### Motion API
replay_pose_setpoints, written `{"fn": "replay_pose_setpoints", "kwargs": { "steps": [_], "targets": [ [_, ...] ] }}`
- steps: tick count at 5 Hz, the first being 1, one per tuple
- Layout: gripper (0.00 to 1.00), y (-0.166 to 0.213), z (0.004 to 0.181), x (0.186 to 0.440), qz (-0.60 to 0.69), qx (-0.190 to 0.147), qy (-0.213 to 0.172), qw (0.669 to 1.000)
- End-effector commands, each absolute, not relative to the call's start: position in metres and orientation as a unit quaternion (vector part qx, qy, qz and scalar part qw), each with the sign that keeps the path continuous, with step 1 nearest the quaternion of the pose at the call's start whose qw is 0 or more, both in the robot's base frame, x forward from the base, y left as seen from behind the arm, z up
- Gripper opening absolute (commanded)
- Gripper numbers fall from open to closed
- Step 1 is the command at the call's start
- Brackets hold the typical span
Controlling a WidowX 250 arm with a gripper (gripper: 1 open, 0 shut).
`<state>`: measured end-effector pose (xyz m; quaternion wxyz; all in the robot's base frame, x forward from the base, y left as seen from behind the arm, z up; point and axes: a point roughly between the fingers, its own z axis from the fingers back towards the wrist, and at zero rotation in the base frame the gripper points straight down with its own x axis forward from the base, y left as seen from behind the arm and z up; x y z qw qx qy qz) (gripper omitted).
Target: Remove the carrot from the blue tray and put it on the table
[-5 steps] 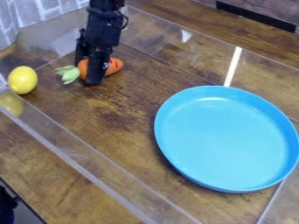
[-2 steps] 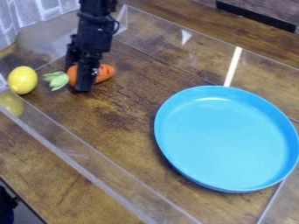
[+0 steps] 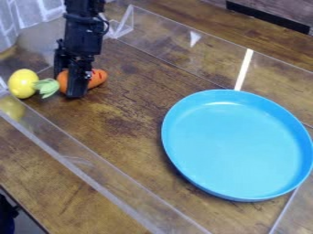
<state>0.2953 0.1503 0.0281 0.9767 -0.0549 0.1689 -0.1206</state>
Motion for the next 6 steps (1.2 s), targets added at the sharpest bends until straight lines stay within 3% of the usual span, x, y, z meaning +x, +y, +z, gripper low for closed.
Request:
{"fn": "replay_pose_setpoints", "kwargs": {
  "steps": [1, 2, 3, 5, 6],
  "targets": [
    [0.00, 0.164, 0.064, 0.290, -0.101, -0.045, 0.118, 0.987],
    [0.00, 0.167, 0.066, 0.287, -0.092, -0.052, 0.113, 0.988],
    [0.00, 0.159, 0.057, 0.288, -0.095, -0.057, 0.113, 0.987],
    [0.00, 0.174, 0.068, 0.300, -0.126, -0.059, 0.111, 0.984],
    [0.00, 0.160, 0.069, 0.306, -0.117, -0.062, 0.113, 0.985]
  ]
}}
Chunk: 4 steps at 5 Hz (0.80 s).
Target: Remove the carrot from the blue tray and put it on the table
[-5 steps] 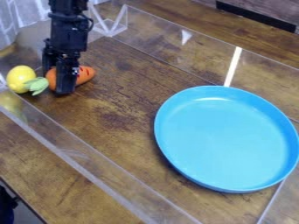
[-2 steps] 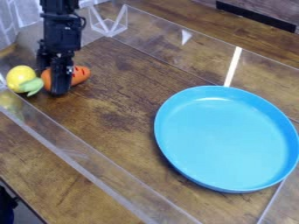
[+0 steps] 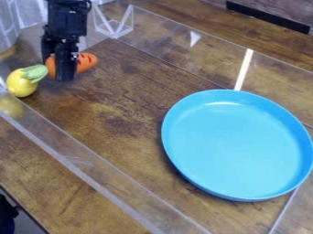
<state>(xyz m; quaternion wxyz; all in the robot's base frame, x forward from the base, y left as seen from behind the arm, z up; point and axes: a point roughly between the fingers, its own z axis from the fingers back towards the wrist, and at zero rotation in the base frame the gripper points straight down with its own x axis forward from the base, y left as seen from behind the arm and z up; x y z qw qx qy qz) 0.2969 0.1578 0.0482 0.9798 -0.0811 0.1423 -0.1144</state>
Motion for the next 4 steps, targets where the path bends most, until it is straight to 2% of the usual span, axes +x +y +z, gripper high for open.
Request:
{"fn": "replay_pose_setpoints", "kwargs": {
  "steps": [1, 4],
  "targets": [
    [0.00, 0.150, 0.068, 0.311, -0.110, -0.066, 0.114, 0.985],
    [0.00, 0.171, 0.055, 0.294, -0.029, -0.093, 0.120, 0.988]
  ]
}}
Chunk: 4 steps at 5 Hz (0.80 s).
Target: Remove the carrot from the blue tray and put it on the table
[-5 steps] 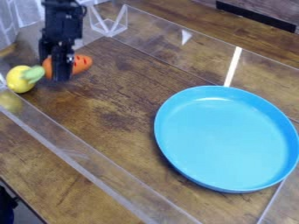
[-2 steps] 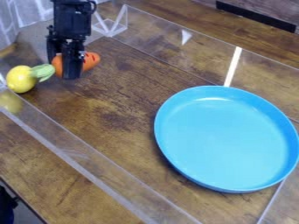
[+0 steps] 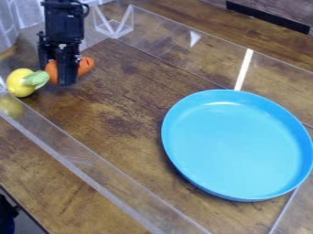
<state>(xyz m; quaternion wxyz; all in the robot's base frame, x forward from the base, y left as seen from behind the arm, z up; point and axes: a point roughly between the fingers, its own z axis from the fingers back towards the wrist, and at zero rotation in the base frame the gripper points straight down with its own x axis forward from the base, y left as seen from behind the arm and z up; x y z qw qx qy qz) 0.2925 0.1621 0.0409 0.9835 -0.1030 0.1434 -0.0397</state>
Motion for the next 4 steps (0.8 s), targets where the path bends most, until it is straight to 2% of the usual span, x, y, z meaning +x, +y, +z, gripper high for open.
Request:
{"fn": "replay_pose_setpoints", "kwargs": {
  "steps": [1, 2, 3, 4],
  "targets": [
    [0.00, 0.1642, 0.0474, 0.2995, -0.046, -0.090, 0.125, 0.987],
    [0.00, 0.1554, 0.0402, 0.3055, -0.063, -0.085, 0.132, 0.986],
    [1.00, 0.1555, 0.0459, 0.3064, -0.071, -0.084, 0.137, 0.985],
    [0.00, 0.1606, 0.0494, 0.3059, -0.076, -0.084, 0.138, 0.984]
  ]
}}
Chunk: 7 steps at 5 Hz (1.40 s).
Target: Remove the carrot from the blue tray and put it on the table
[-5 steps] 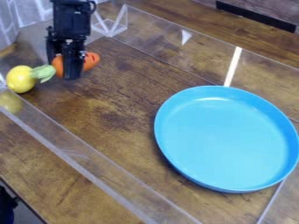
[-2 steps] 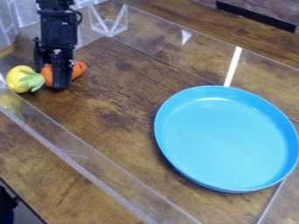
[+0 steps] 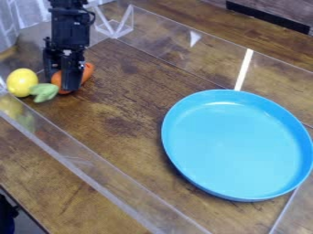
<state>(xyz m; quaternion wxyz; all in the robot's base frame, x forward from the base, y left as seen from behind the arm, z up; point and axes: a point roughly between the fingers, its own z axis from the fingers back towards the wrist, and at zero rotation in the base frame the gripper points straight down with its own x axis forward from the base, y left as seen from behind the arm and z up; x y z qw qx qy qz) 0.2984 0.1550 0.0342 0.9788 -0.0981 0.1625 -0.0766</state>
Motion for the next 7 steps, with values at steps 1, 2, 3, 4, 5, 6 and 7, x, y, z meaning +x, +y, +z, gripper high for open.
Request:
{"fn": "replay_pose_setpoints", "kwargs": {
  "steps": [1, 2, 3, 4, 5, 6, 7],
  "targets": [
    [0.00, 0.173, 0.048, 0.308, -0.067, -0.085, 0.137, 0.985],
    [0.00, 0.183, 0.049, 0.309, -0.061, -0.088, 0.137, 0.985],
    [0.00, 0.192, 0.051, 0.310, -0.055, -0.089, 0.137, 0.985],
    [0.00, 0.179, 0.052, 0.309, -0.069, -0.088, 0.137, 0.984],
    [0.00, 0.166, 0.053, 0.307, -0.084, -0.087, 0.137, 0.983],
    [0.00, 0.169, 0.052, 0.306, -0.042, -0.093, 0.134, 0.986],
    [0.00, 0.173, 0.047, 0.302, 0.001, -0.101, 0.131, 0.986]
  ]
}}
